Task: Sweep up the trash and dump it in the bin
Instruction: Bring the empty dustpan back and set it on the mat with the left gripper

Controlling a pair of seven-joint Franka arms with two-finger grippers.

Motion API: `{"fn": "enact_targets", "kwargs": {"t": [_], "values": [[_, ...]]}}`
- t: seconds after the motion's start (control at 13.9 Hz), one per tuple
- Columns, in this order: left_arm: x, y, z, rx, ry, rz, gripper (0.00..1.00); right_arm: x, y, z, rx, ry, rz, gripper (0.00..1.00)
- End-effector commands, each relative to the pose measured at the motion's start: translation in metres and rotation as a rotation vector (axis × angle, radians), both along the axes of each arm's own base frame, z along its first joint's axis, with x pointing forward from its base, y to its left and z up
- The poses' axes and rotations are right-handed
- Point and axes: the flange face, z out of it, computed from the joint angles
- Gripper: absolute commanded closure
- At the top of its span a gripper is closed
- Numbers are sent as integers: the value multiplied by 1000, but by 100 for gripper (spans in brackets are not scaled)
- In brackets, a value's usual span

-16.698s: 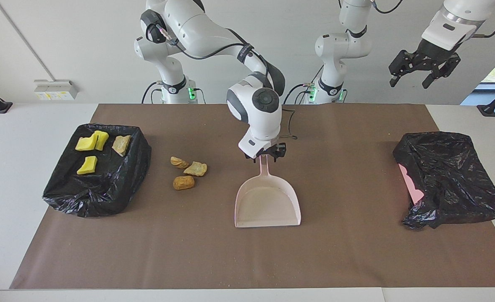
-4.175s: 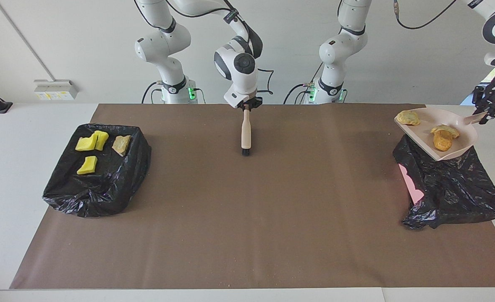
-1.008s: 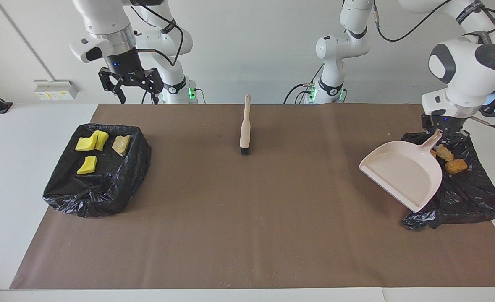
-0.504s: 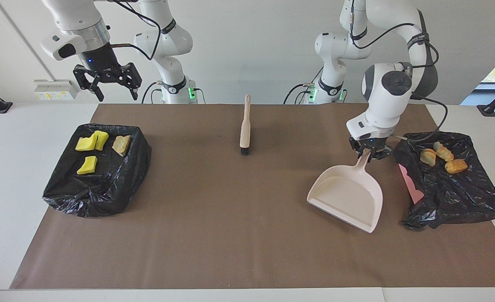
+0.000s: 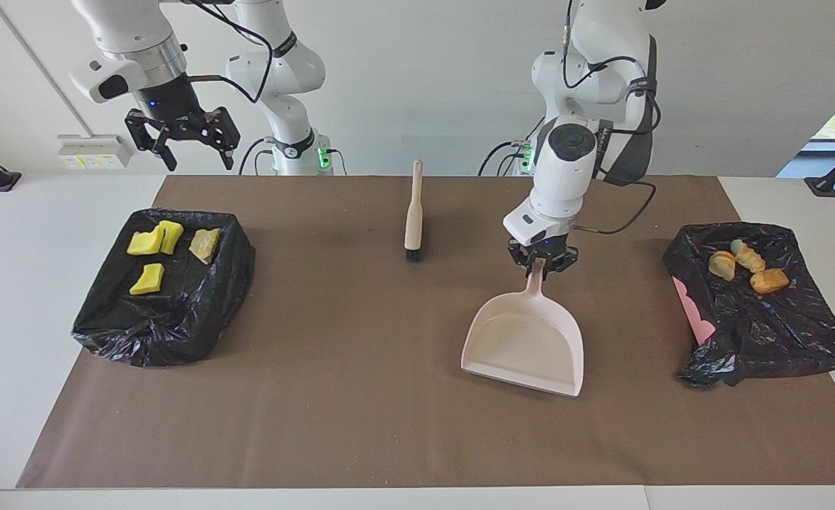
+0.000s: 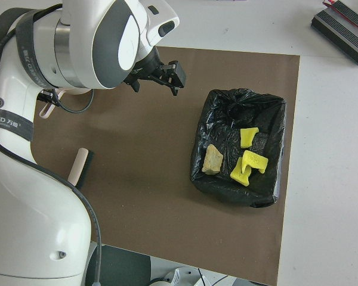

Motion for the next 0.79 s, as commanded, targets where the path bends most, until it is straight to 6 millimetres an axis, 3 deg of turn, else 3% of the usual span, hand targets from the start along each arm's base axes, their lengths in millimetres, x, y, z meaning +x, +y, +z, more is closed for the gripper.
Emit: {"fn": "enact_targets", "kwargs": {"t": [0.0,0.22,0.43,0.58,0.72], "values": [[7,-28,7,-21,4,33,100,-5,-1,-1,-9,11,4,0],[-2,-63,-4,-5,47,56,100,-8,-1,-3,-5,17,4,0],[5,-91,-30,14,72,115,100,-9,-2,-3,-5,16,2,0],[1,-100,-37,9,84,171,100,-9,-2,-4,-5,21,4,0],[0,-101,-37,4,80,169,86,-10,-3,-4,-5,25,2,0]]}}
